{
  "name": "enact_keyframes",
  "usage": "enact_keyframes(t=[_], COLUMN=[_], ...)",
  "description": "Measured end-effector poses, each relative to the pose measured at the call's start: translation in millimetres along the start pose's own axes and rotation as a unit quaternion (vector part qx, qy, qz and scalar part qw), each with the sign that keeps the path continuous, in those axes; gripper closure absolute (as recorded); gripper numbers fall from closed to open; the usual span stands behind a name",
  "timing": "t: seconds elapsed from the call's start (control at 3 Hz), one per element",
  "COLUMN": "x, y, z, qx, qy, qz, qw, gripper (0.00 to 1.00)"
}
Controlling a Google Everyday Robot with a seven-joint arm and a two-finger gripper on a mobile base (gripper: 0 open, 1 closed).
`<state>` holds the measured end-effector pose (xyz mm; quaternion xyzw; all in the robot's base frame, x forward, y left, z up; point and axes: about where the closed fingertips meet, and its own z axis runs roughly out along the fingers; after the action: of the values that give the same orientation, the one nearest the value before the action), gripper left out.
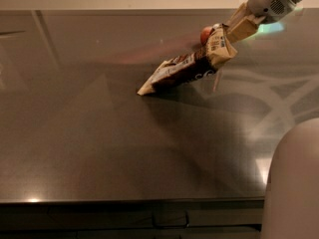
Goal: Move brown chip bag near coke can
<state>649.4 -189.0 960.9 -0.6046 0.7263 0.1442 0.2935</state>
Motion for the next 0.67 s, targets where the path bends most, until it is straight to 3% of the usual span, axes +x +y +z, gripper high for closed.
enact_keyframes(t=[0.33,0.67], x=[17,35], y=[-16,-24], z=[-18,-30], qx=[0.027,0.045], qy=[-0.008,-0.006], qz=[0.015,0.029], qw=[0.9995,0.9986], gripper=[1.00,0.82])
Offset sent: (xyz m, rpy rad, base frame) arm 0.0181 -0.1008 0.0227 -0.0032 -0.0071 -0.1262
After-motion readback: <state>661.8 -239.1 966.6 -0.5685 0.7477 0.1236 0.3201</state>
